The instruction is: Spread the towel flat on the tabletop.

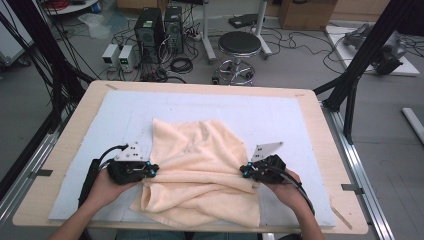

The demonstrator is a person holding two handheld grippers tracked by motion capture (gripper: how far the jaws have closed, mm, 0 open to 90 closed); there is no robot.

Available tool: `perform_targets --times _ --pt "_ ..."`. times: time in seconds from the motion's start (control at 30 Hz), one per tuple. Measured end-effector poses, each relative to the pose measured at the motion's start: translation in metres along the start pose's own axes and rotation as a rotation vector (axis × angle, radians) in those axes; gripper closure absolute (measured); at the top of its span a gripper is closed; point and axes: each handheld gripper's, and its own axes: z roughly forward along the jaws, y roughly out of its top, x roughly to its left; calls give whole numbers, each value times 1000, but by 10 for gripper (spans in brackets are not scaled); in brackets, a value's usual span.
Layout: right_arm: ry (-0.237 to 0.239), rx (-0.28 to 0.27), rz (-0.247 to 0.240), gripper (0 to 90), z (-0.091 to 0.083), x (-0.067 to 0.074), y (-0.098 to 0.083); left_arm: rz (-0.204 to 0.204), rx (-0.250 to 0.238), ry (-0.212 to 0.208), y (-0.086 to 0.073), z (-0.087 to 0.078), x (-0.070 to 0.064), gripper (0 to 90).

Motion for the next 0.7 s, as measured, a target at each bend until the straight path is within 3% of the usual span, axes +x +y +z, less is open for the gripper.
perform_targets --times 0.07,0.17,0.3,0.4,0.47,0.53,0.6,0.67,0.7 --pt "8 -15 -6 761 -4 6 1 -12 -11 -8 0 -6 0 840" --pt "-25 -53 -2 698 -13 3 11 -12 -29 15 9 -9 5 772" --pt "-80 -94 20 661 -12 -17 26 -25 -63 45 23 -4 21 691" --pt "-115 -96 48 651 1 -37 30 -47 -74 71 25 9 32 651" --pt "-126 -75 69 636 14 -48 29 -52 -25 101 23 20 40 623" --pt "-140 -37 72 598 27 -56 26 -96 27 72 19 31 48 596" --pt "-114 11 99 587 37 -60 21 -120 68 20 14 39 53 564" --pt "-78 60 118 658 45 -62 17 -125 102 1 11 46 54 577" --pt "-68 44 125 800 45 -62 15 -123 115 -15 11 49 53 625"
